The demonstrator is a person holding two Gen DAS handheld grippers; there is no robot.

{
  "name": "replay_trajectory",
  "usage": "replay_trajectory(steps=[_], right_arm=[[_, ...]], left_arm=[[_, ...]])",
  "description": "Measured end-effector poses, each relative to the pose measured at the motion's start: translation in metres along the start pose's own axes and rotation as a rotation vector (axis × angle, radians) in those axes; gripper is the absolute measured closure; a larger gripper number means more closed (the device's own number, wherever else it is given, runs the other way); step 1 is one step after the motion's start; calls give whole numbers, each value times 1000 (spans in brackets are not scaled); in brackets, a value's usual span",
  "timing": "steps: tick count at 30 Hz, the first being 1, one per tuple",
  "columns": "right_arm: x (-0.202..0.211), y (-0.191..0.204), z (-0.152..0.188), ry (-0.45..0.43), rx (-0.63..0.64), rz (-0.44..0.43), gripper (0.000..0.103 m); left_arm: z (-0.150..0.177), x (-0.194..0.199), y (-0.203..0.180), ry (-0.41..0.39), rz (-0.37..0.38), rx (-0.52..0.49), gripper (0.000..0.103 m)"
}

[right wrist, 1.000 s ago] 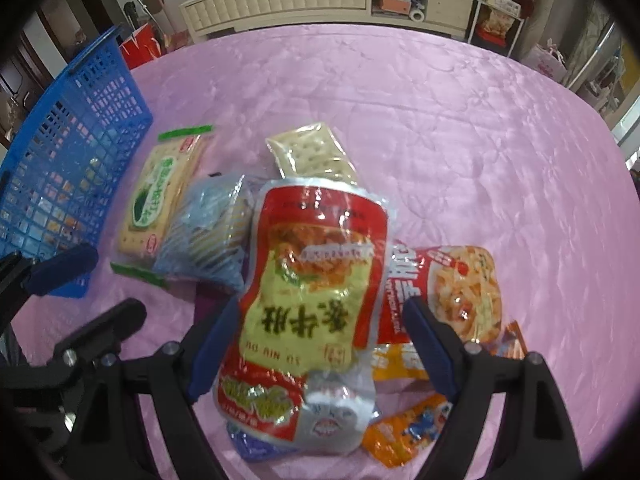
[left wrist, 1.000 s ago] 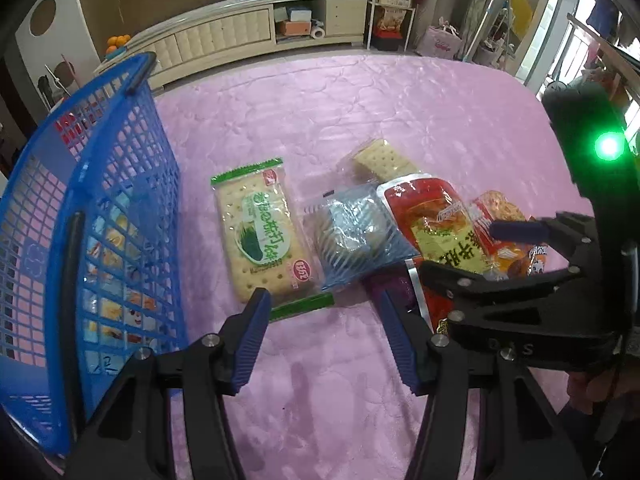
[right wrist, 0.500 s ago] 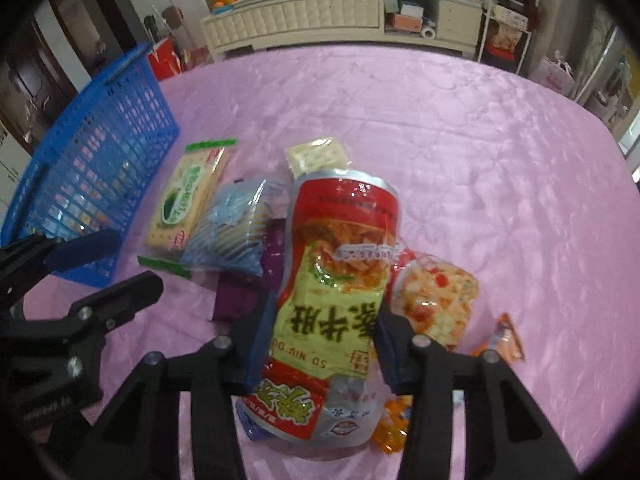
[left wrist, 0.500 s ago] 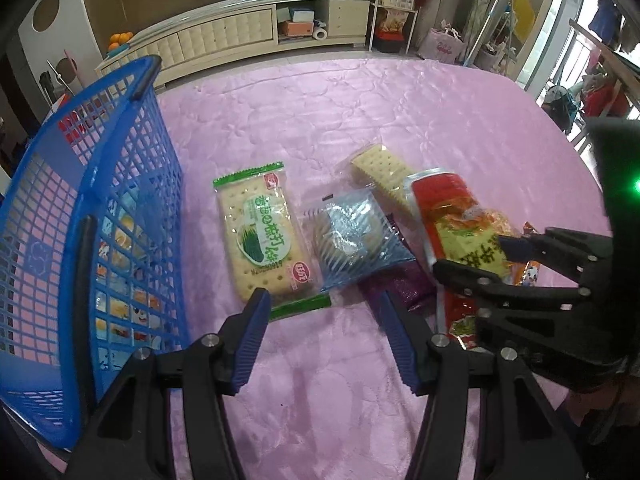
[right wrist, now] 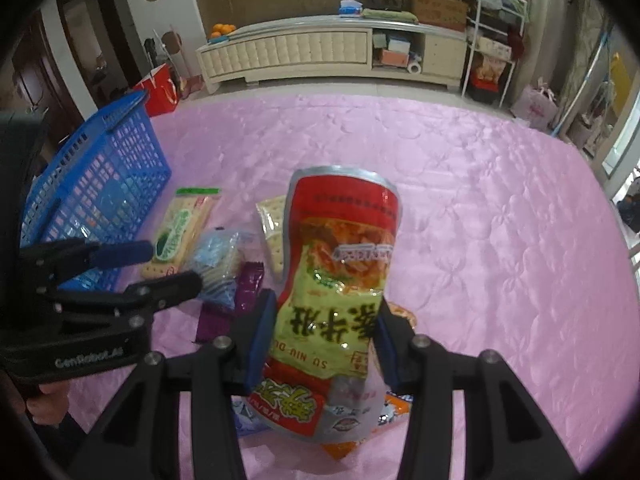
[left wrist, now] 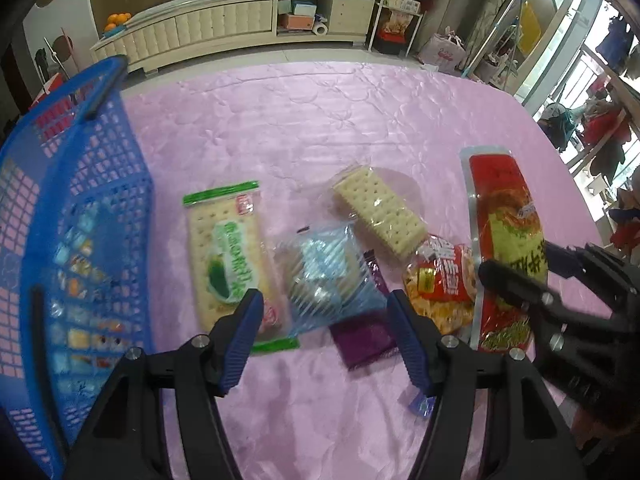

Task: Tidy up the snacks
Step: 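Grasp the blue striped cookie bag with the left gripper while the right gripper holds the red bag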

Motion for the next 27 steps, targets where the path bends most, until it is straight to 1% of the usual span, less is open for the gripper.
replay_trajectory(steps=[3, 8, 10, 12, 17, 19, 22, 24, 26, 27], right_arm=[[-7, -4, 0, 9, -31, -34, 52], [-13, -10, -1, 3, -60, -75, 52], [-14, -11, -2, -2, -61, -84, 52], [-13, -15, -2, -5, -65, -91, 52], [-15, -23, -2, -6, -88, -103, 52], [-16, -24, -1, -5, -96, -108, 52], [-15, -26, 1, -2, -100, -106, 52], [-16, -25, 2, -1, -103, -107, 52], [-15, -24, 3, 2, -104, -111, 52], [-14, -24, 3, 1, -105, -111, 52]], left_arm=[[-6, -7, -5, 10, -8, -7, 41], [-20, -26, -1, 32, -25, 10, 41], [-24, -37, 1, 56, -32, 10, 41], [-27, -44, 1, 69, -19, 11, 41], [-36, -52, -4, 83, -32, 6, 41], [-39, -58, -10, 91, -53, -9, 41], [-39, -60, -13, 82, -77, -27, 41], [-39, -62, -17, 86, -85, -38, 42], [-34, -59, -23, 79, -86, -50, 49], [-32, -57, -25, 72, -81, -54, 51]])
Point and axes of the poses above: each gripper's, at about its wrist camera, not at the fingertips, and x roughly against the way its jaws point, y to its left, z to its underside, the point moved 4 cm from there along -x, roughly the way its jaws point, and after that the axes turned 8 degrees about y, right-handed, at the moved point
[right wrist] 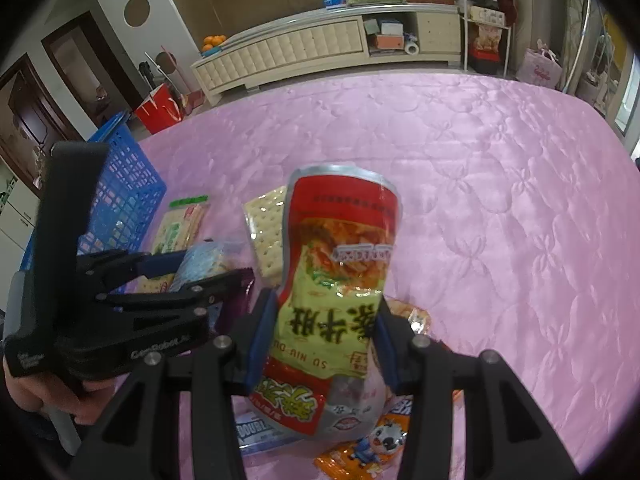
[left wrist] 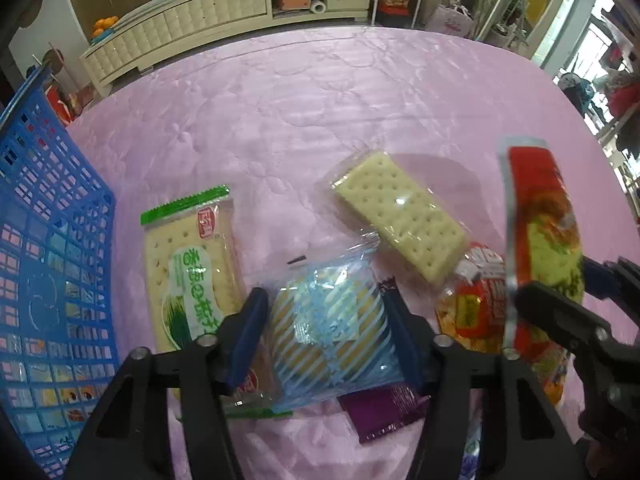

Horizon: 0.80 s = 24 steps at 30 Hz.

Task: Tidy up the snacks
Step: 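Grasp the blue striped cookie bag with the left gripper while the right gripper holds the red bag, then carry both bags over the blue basket and open both grippers to drop them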

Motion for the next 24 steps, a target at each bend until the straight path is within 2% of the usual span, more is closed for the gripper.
replay_trajectory(steps=[4, 10, 24], right_arm=[[6, 4, 0, -5, 1, -4, 52], [32, 20, -5, -30, 30, -2, 52], [116, 104, -4, -153, 193, 42, 52]], left_arm=[[16, 15, -3, -23, 39, 7, 51], [34, 61, -4, -98, 45, -5, 51], [73, 183, 33, -313, 27, -5, 51]])
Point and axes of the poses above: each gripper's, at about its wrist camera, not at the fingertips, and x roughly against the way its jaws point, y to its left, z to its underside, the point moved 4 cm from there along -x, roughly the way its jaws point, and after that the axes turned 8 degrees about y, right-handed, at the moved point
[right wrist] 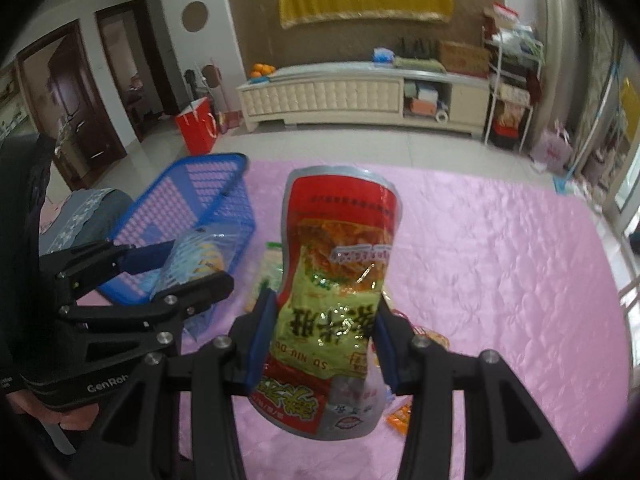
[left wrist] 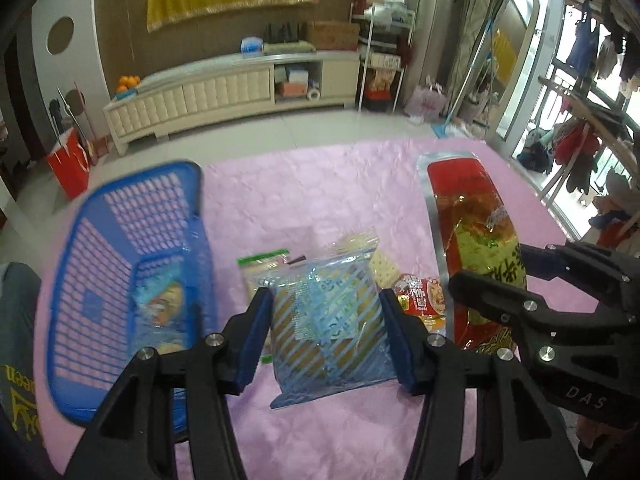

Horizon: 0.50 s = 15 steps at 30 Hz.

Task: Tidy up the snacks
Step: 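Carry both bags over the blue basket and open both grippers to drop them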

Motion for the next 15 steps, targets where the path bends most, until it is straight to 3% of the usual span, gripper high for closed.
replay_trajectory(steps=[15], right_arm=[[29, 99, -28, -62, 145, -58, 54]], left_arm=[[22, 101, 76, -128, -66, 46, 51]])
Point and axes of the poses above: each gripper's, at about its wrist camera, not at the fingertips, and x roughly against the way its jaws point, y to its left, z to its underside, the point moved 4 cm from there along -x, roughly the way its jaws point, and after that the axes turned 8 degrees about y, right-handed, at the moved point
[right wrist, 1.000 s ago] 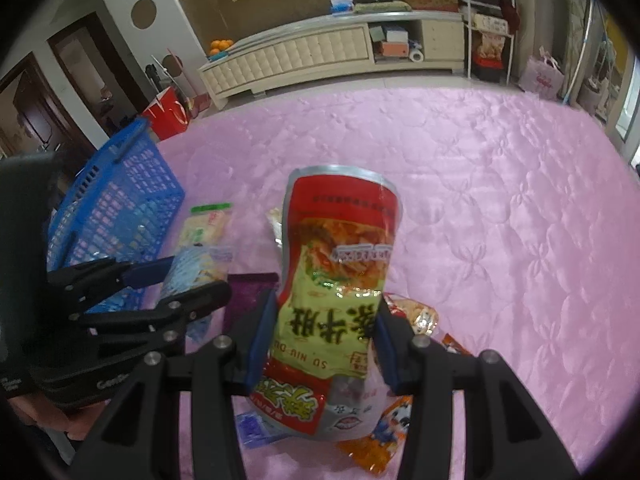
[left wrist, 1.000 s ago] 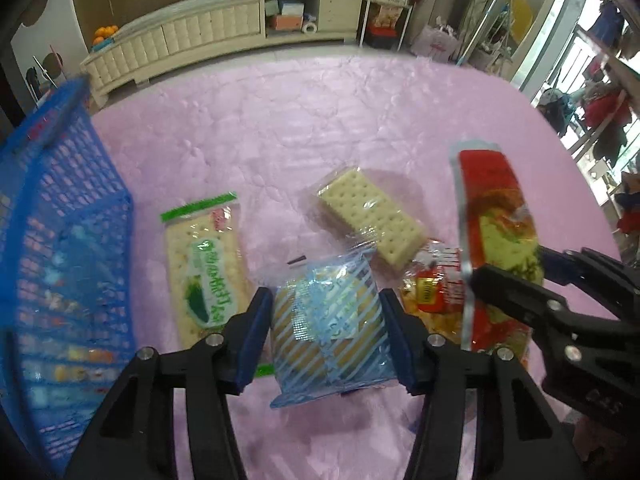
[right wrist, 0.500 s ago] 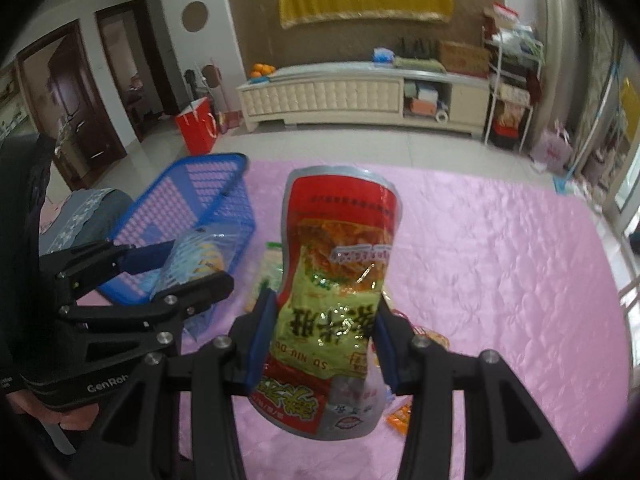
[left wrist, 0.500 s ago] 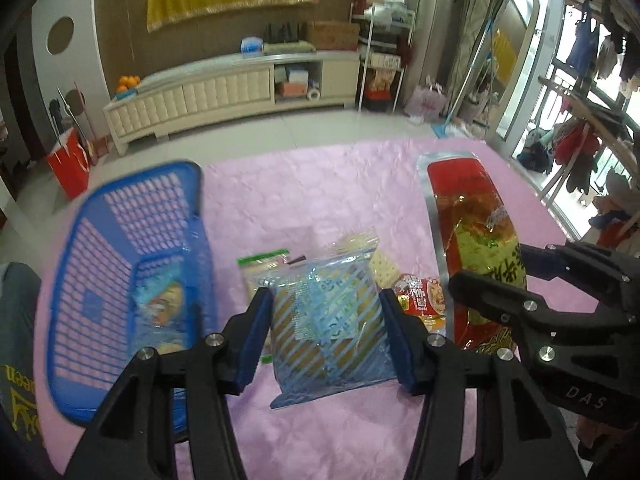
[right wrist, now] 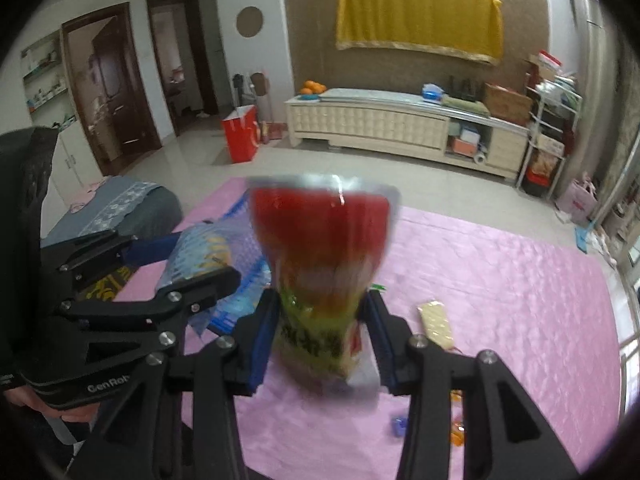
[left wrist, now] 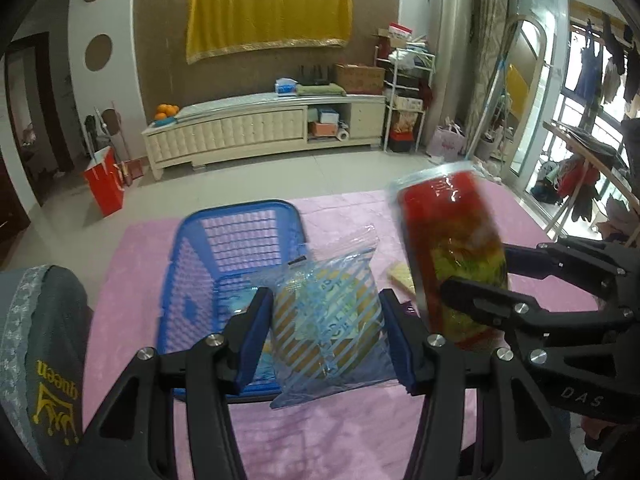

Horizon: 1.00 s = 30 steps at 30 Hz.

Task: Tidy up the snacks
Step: 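Carry both bags over the blue basket and open both grippers to drop them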

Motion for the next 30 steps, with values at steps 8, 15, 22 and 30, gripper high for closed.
replay_trajectory(steps=[8, 15, 22, 30], right_arm=[[-24, 32, -27, -18, 69, -37, 67], [-52, 56, -46, 2, 107, -65, 67], [-72, 65, -57, 16, 125, -69, 67], [-101, 53, -66, 49, 112, -82, 67]], left_arm=[[4, 16, 56, -2, -50, 40, 51], [3, 9, 103, 13, -75, 88, 51], [-6, -16, 130, 44, -76, 104, 51], [-21, -52, 129, 80, -47, 77, 51]])
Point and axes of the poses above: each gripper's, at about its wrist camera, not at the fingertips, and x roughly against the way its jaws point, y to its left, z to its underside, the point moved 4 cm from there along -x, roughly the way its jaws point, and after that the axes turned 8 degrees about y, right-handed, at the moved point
